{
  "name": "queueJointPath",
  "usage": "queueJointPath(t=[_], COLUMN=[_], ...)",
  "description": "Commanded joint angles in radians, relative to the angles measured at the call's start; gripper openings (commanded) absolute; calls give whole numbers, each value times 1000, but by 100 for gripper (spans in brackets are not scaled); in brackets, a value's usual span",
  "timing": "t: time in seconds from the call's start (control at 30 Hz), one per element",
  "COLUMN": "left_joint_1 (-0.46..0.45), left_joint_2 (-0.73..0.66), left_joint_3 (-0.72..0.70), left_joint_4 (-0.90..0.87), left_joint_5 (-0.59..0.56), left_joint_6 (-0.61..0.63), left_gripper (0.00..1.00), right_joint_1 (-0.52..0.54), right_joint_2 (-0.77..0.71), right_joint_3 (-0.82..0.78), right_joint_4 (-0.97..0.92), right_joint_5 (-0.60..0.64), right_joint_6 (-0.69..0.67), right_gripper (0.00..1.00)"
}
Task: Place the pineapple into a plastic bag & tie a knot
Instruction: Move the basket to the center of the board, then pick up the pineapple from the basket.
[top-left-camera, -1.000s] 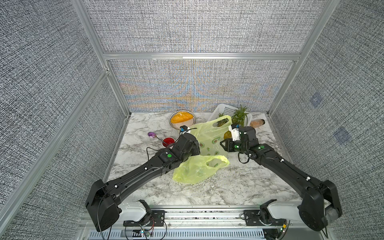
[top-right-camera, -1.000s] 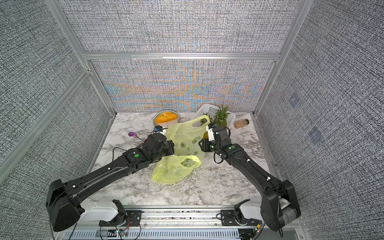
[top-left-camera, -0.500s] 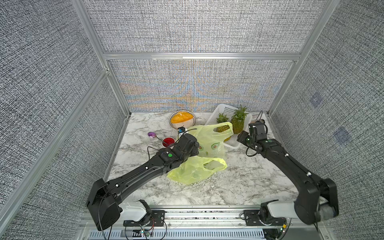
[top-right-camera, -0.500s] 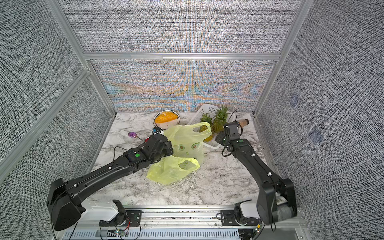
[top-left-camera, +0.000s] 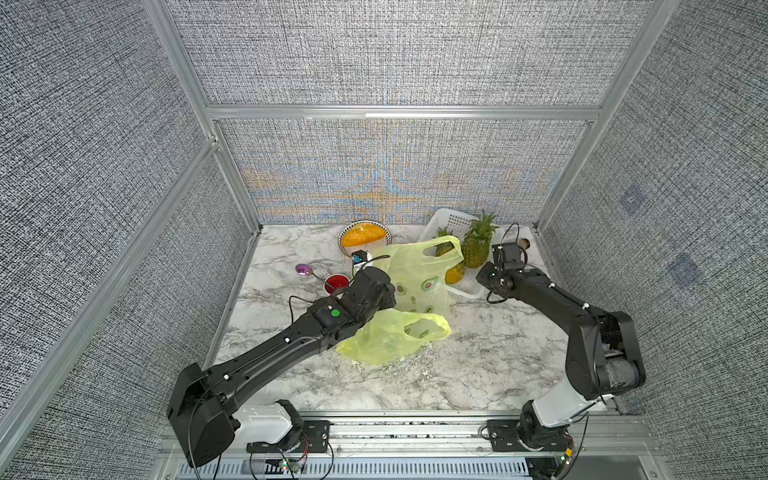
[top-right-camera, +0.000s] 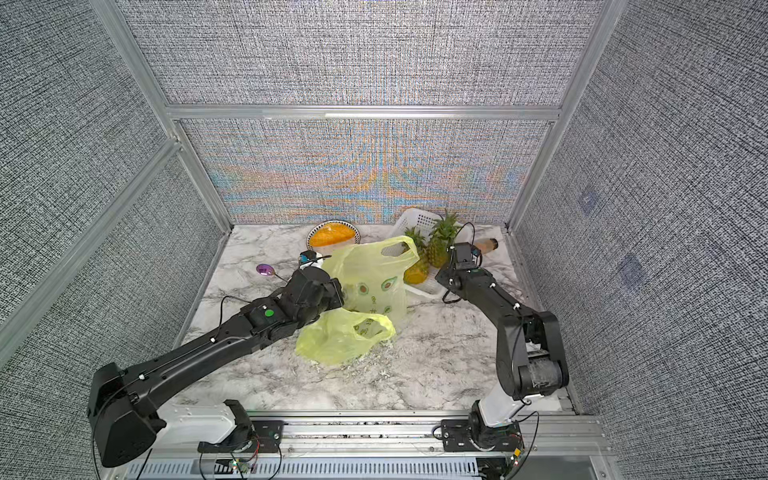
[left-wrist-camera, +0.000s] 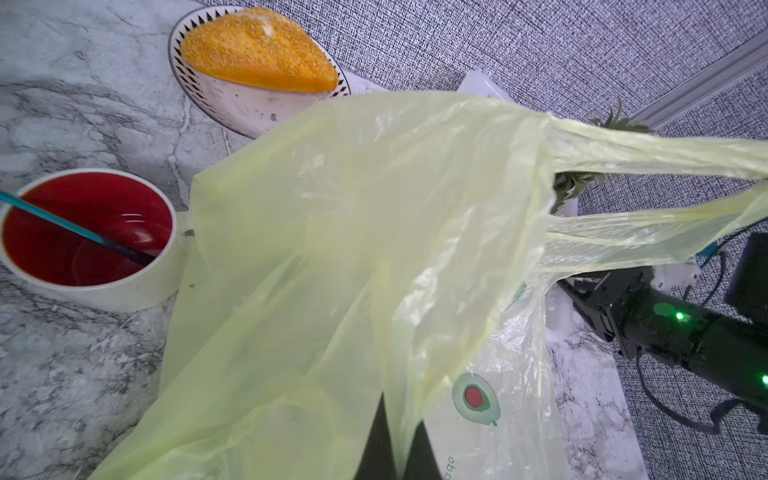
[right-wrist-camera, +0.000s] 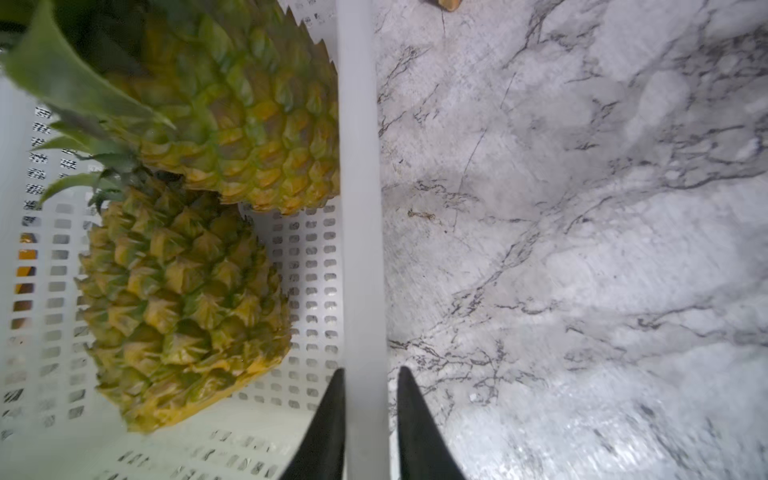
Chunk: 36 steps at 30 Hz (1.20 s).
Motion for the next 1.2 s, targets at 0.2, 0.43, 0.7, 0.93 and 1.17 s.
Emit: queueJointPath(t=[0.2, 0.43, 0.7, 0.93, 1.17], left_joint_1=[1, 1, 1, 1, 1], left_joint_2=[-10, 33, 69, 62, 51], left_joint_3=[5, 44, 75, 58, 42], left_joint_4=[-45, -75, -61, -20, -10], left_joint_5=[-124, -133, -111, -49, 1], left_joint_6=[-29, -14, 59, 165, 210], left_gripper=[0, 0, 0, 0, 0], right_joint_1=[-7, -9, -9, -19, -69], right_joint_2=[-229, -348, -470, -407, -111], right_joint_3=[-232, -363, -152, 143, 471], right_joint_4=[-96, -146, -371, -454, -481], right_joint_5=[89, 85, 202, 187, 217], right_joint_6=[156, 171, -46, -467, -559], right_gripper=[2, 6, 64, 84, 98])
